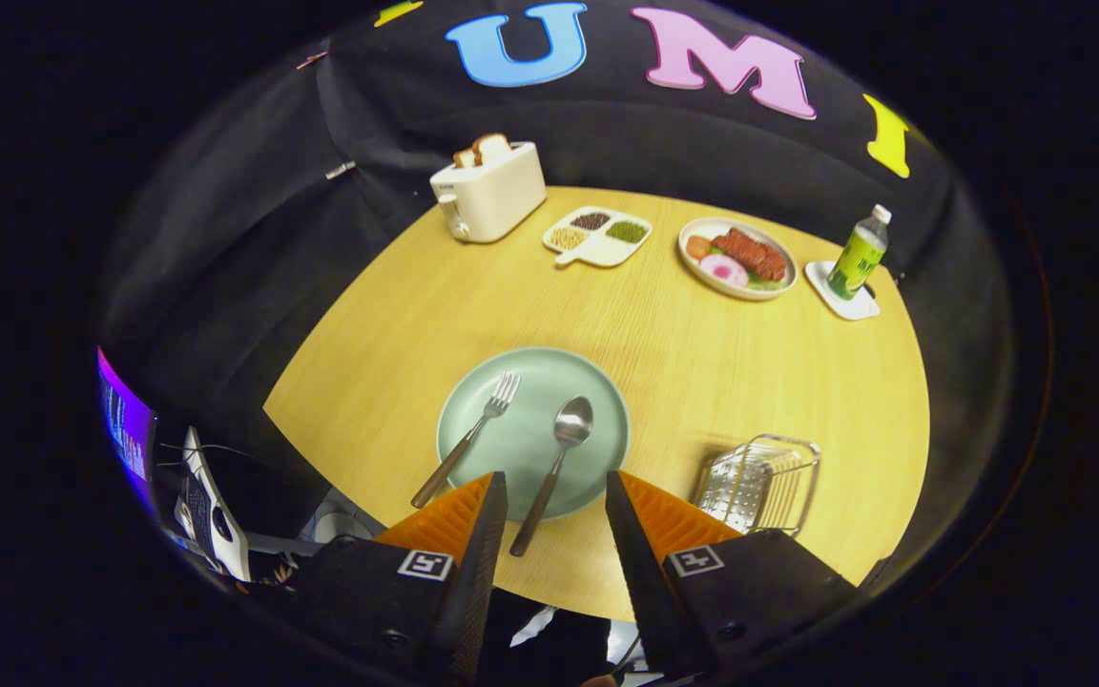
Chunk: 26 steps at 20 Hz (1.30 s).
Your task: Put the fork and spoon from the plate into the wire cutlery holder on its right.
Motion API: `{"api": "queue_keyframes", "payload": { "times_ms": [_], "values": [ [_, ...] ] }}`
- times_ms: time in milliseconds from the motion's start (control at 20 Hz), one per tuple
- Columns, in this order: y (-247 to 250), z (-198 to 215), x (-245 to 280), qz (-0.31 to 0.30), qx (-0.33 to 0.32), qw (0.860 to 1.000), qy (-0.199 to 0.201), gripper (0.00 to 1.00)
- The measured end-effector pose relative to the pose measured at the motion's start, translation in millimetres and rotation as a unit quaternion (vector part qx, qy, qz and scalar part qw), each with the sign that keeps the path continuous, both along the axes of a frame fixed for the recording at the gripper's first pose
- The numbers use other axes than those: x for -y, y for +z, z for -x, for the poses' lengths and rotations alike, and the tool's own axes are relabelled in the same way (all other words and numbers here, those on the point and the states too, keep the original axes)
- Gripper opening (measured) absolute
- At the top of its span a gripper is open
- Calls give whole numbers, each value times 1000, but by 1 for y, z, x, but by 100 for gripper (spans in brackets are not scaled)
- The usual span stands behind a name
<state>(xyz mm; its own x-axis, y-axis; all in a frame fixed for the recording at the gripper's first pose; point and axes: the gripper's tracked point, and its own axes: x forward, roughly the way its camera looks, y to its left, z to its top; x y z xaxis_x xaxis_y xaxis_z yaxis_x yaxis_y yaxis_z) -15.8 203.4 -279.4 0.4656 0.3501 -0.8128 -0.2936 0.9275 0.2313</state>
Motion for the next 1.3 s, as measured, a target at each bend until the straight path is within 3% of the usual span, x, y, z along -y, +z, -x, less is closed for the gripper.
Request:
{"api": "queue_keyframes", "payload": {
  "times_ms": [100,600,700,900,950,1000,1100,1300],
  "values": [
    [-26,-1,-8,16,-26,1000,3,61],
    [-104,-14,-34,86,-100,991,-20,61],
    [-113,-13,-32,95,-112,989,-33,46],
    [-125,-18,-24,110,-121,985,-55,48],
    [-127,-22,-20,113,-115,985,-69,29],
    [-130,-22,-19,109,-116,985,-72,18],
    [-124,-22,-15,110,-113,986,-61,12],
    [-108,-22,-14,89,-100,989,-58,9]
  ]
}}
